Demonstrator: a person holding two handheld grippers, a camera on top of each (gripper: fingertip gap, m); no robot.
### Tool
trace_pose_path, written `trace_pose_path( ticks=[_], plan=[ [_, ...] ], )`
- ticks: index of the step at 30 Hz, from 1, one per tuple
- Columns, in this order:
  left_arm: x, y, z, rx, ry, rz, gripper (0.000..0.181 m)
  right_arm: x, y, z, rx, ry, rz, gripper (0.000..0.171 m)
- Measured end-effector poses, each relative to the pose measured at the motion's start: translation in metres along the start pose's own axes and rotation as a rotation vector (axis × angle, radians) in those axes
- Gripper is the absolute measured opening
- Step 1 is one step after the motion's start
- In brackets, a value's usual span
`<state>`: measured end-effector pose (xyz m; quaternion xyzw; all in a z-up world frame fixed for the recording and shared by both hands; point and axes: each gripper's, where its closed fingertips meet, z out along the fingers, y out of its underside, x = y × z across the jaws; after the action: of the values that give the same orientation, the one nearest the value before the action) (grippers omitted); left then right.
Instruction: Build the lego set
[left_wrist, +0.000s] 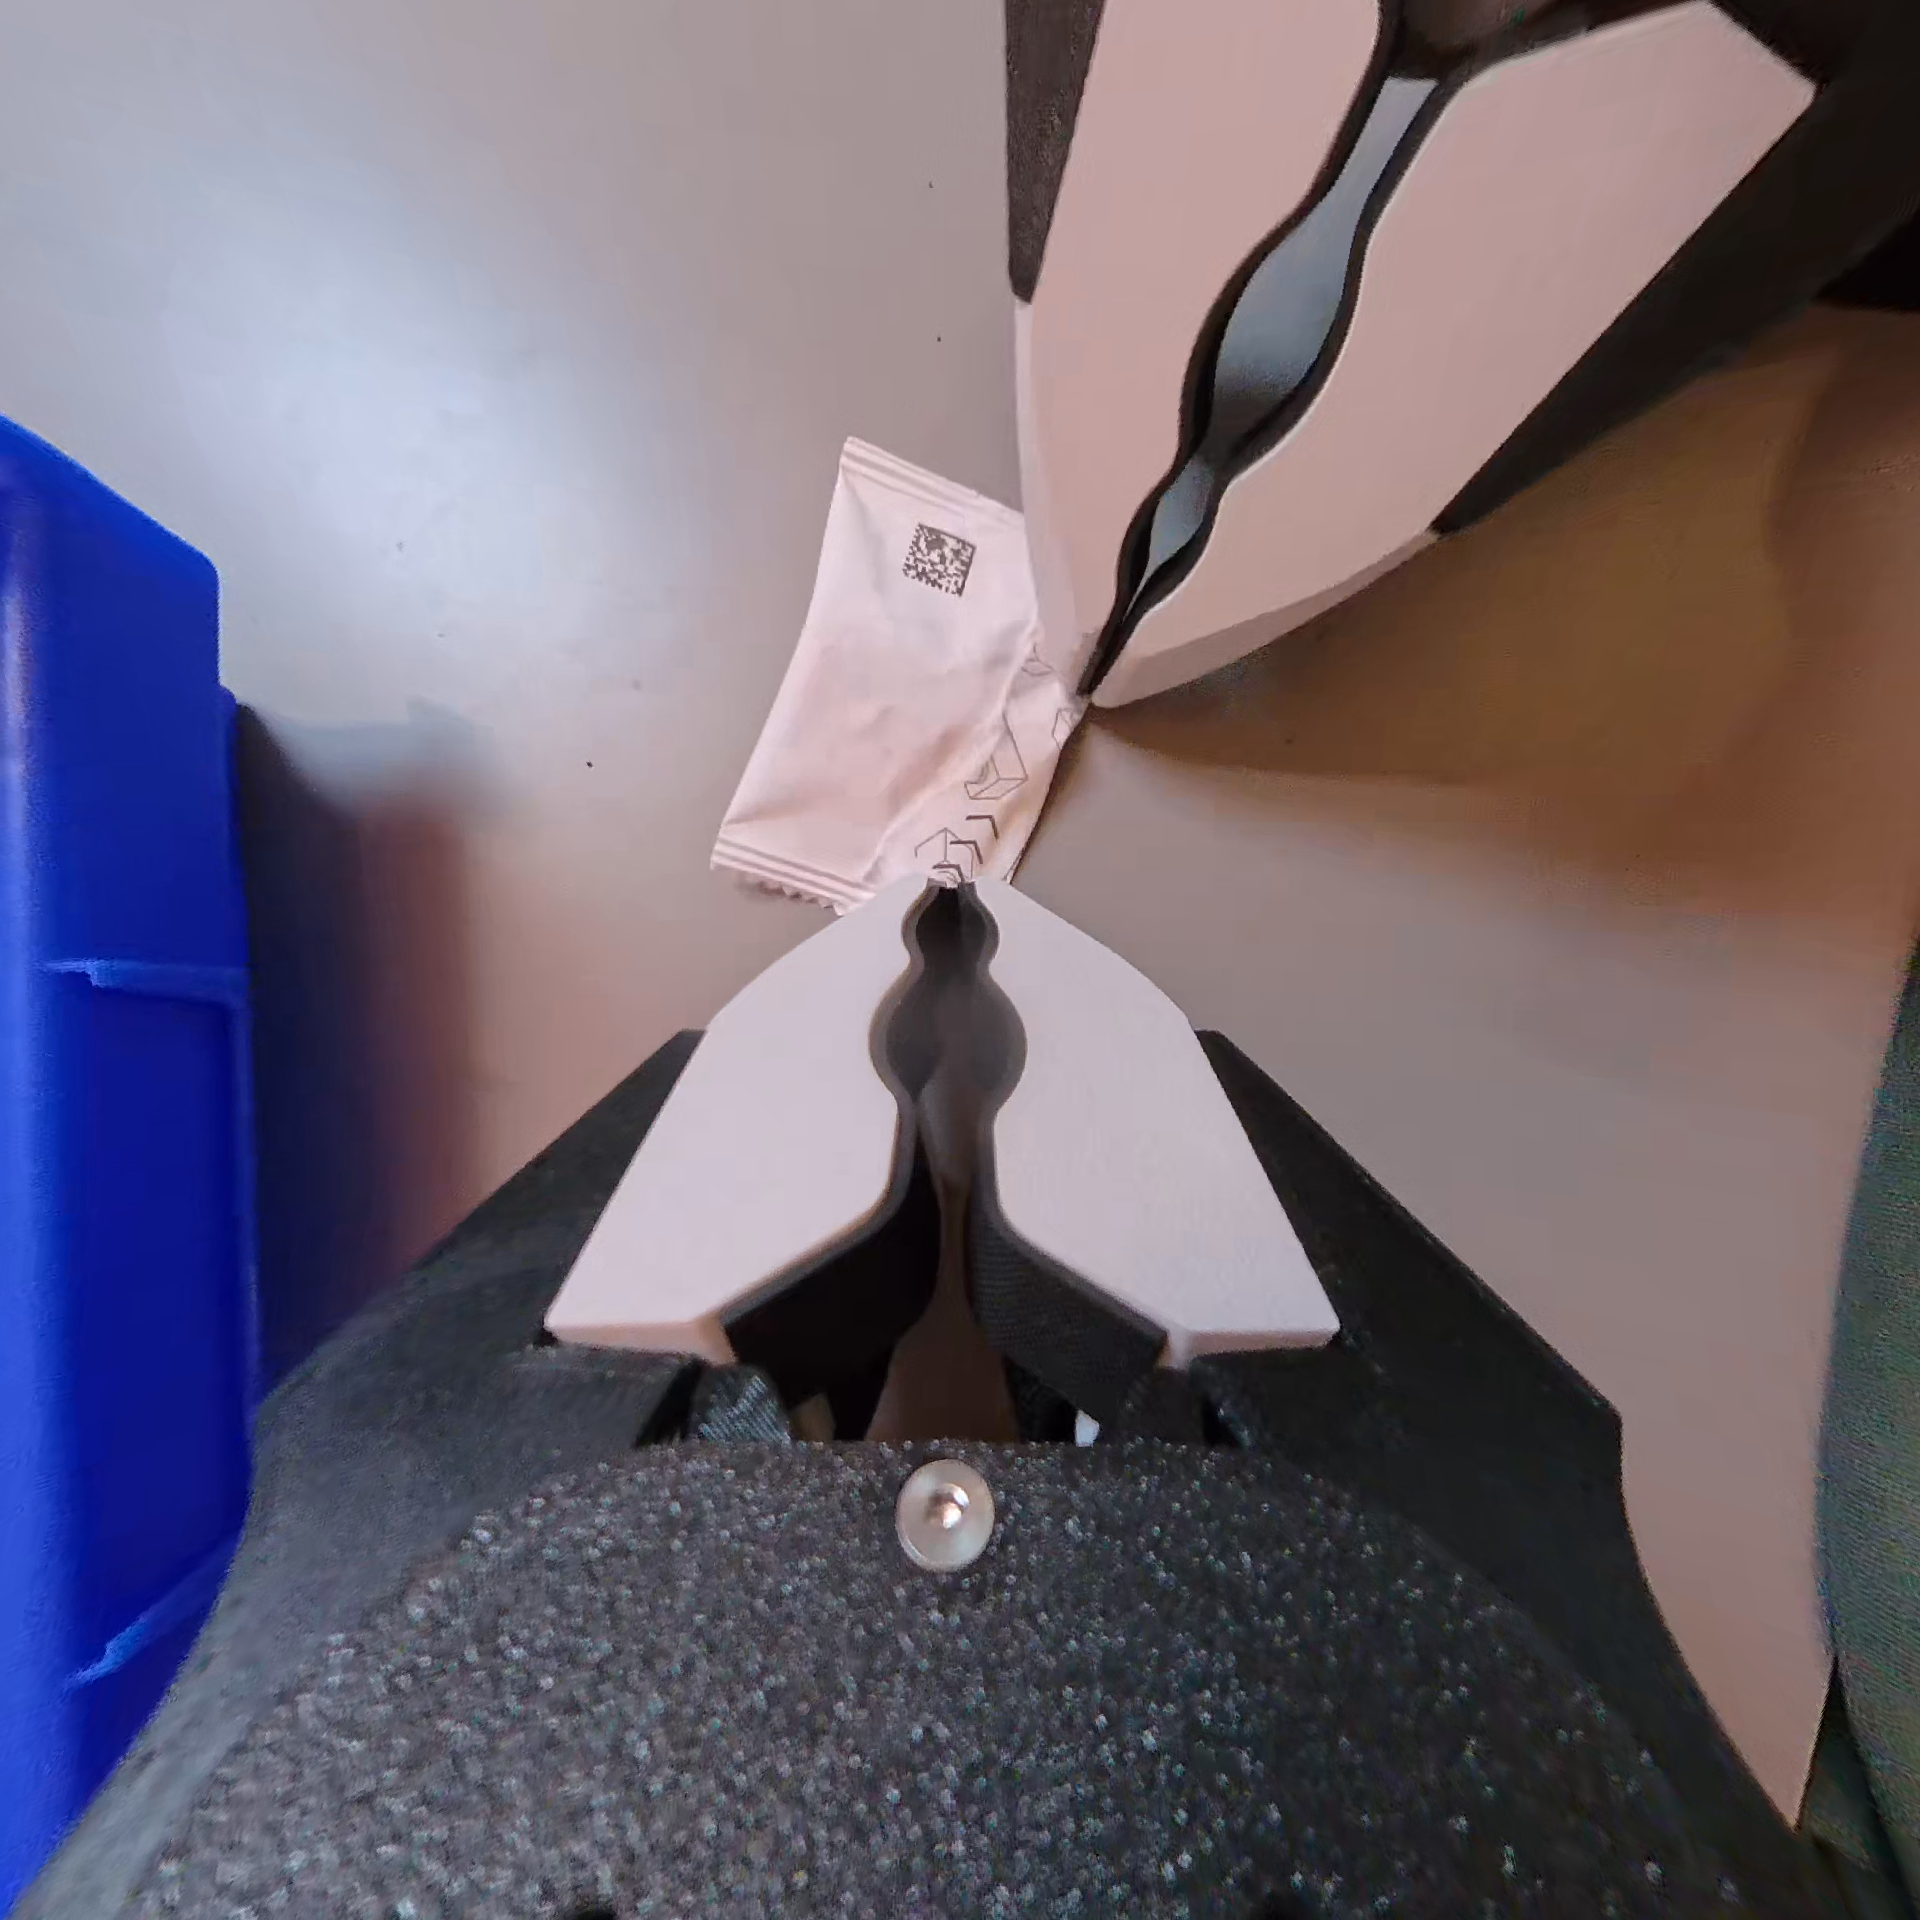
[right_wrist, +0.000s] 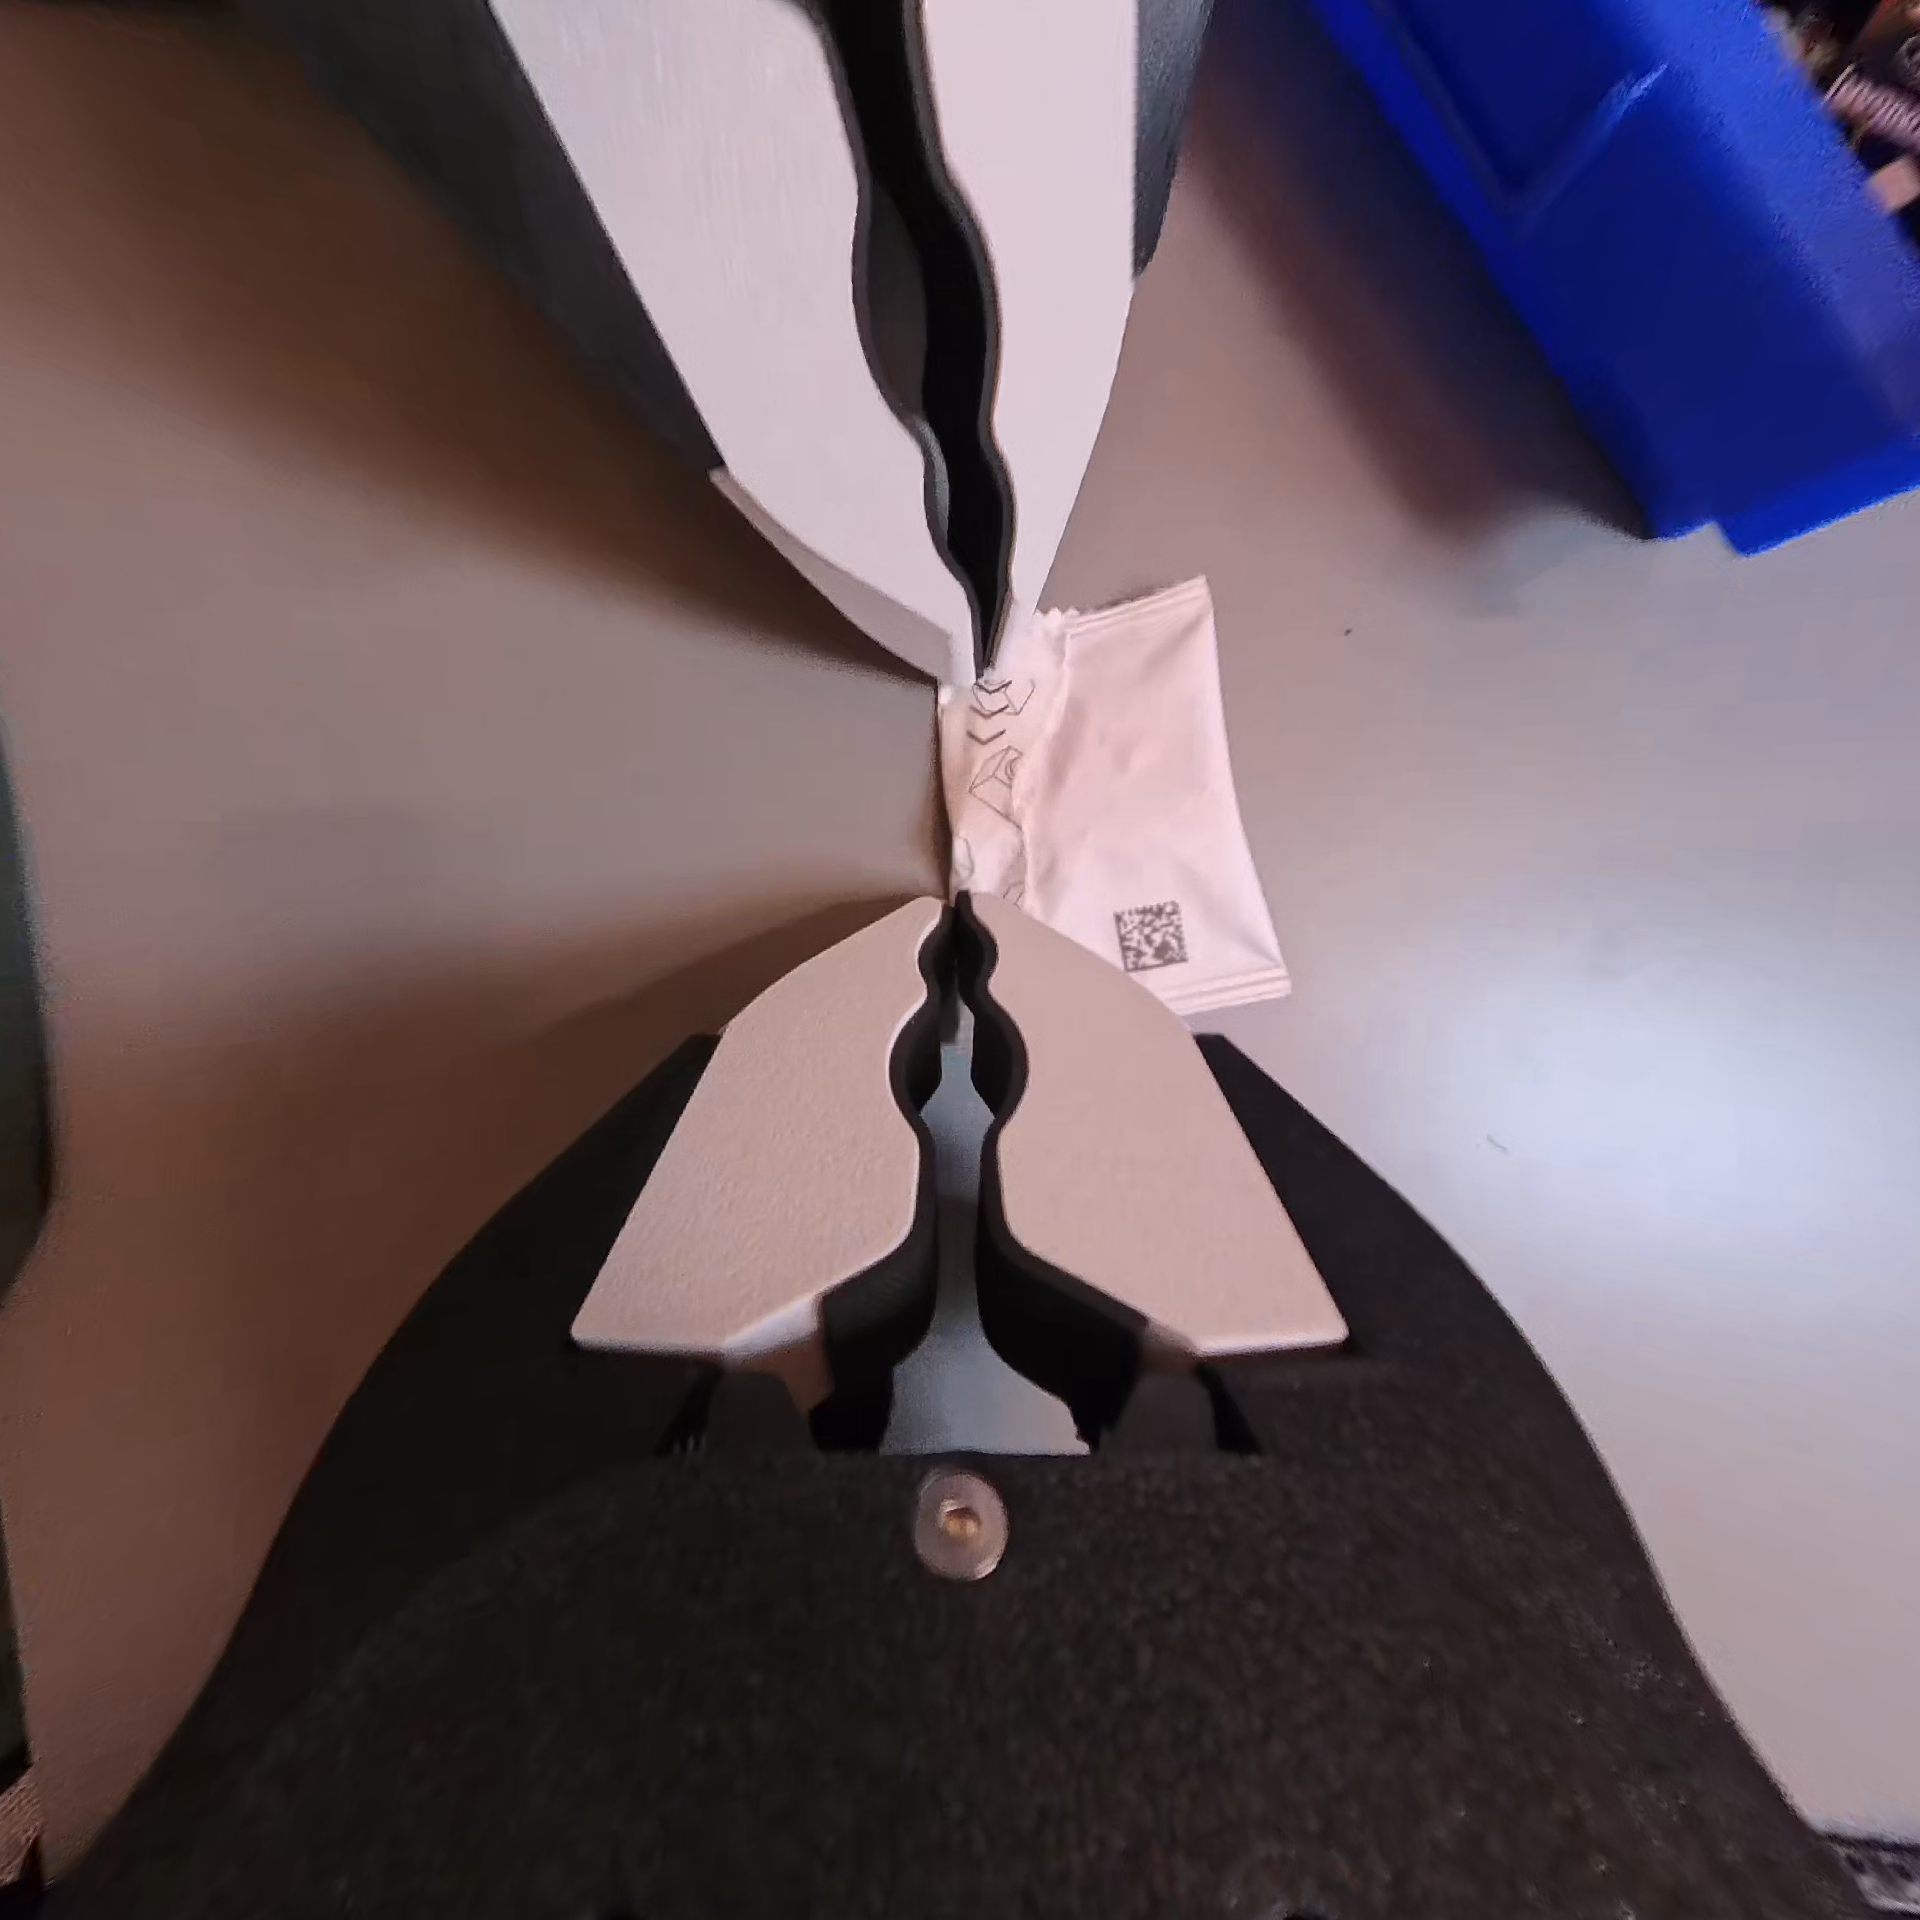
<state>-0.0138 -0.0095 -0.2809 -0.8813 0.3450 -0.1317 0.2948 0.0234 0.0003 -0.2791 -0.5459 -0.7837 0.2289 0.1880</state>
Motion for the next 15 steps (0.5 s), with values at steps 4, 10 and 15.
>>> trace_pose_path(
  ticks=[4,10,15],
  plan=[
    [0.0,0.0,0.0,0.001,0.021,-0.006,0.002,0.002,0.001,0.0,0.016,-0.006,0.037,0.0],
    [0.001,0.0,0.0,0.005,0.015,-0.003,0.002,0.006,0.011,-0.006,-0.03,-0.076,0.142,0.0],
    [0.001,0.0,0.0,0.007,0.007,0.001,0.002,0.007,0.013,-0.008,-0.007,-0.121,0.22,0.0]
  ],
)
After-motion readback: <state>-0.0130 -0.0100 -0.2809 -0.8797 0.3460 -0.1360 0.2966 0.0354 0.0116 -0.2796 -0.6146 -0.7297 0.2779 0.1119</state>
